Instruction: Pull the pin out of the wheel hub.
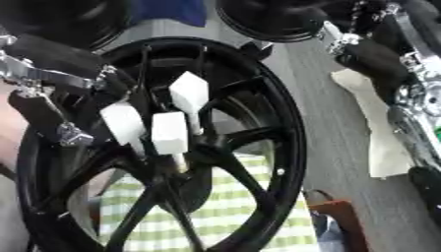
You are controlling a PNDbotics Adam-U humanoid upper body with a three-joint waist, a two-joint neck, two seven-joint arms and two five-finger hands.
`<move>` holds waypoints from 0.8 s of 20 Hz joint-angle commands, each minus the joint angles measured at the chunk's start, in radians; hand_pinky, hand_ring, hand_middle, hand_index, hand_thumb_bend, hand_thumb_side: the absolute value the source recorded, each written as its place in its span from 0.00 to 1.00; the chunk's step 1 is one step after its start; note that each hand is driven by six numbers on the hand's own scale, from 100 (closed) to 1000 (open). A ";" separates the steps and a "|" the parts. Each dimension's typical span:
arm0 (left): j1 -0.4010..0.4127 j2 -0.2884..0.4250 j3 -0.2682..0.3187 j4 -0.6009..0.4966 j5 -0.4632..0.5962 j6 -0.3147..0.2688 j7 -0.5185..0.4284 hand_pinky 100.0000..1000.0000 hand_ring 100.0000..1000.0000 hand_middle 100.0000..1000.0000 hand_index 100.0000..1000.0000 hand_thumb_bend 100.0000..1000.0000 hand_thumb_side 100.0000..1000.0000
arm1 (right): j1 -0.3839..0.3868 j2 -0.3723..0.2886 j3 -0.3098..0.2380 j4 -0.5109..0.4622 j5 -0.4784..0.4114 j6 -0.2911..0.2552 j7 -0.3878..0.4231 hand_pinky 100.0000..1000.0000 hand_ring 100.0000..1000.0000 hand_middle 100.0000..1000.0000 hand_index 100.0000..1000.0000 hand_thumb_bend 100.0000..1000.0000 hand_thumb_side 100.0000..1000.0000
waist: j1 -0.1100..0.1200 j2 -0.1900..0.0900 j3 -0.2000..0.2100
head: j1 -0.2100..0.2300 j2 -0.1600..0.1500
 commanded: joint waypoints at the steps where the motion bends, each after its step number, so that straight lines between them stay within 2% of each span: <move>1: -0.013 0.031 0.012 -0.025 0.044 -0.029 -0.043 0.85 0.78 0.68 0.79 0.00 0.06 | -0.009 -0.013 -0.012 -0.007 -0.001 0.002 -0.007 0.91 0.80 0.64 0.69 0.36 0.22 | -0.003 -0.013 -0.001 | 0.002 -0.015; 6: -0.014 0.038 0.011 -0.054 0.075 0.000 -0.043 0.81 0.70 0.54 0.69 0.00 0.08 | -0.009 -0.011 -0.015 -0.007 -0.002 0.005 -0.013 0.91 0.80 0.64 0.69 0.36 0.22 | -0.004 -0.012 -0.001 | 0.001 -0.014; 8: -0.012 0.040 0.011 -0.059 0.068 0.003 -0.043 0.78 0.64 0.47 0.62 0.00 0.08 | -0.009 -0.010 -0.016 -0.007 -0.003 0.005 -0.015 0.91 0.80 0.64 0.69 0.36 0.23 | -0.004 -0.011 -0.002 | 0.001 -0.014; 12: -0.011 0.042 0.024 -0.062 0.045 -0.007 -0.043 0.71 0.54 0.35 0.50 0.00 0.03 | -0.008 -0.008 -0.018 -0.008 -0.006 0.004 -0.019 0.91 0.80 0.64 0.69 0.36 0.23 | -0.005 -0.011 -0.002 | 0.001 -0.015; 16: -0.011 0.043 0.043 -0.065 0.020 -0.033 -0.043 0.67 0.48 0.27 0.42 0.00 0.04 | -0.009 -0.007 -0.019 -0.008 -0.009 0.004 -0.023 0.91 0.80 0.64 0.69 0.36 0.23 | -0.007 -0.011 -0.001 | 0.001 -0.015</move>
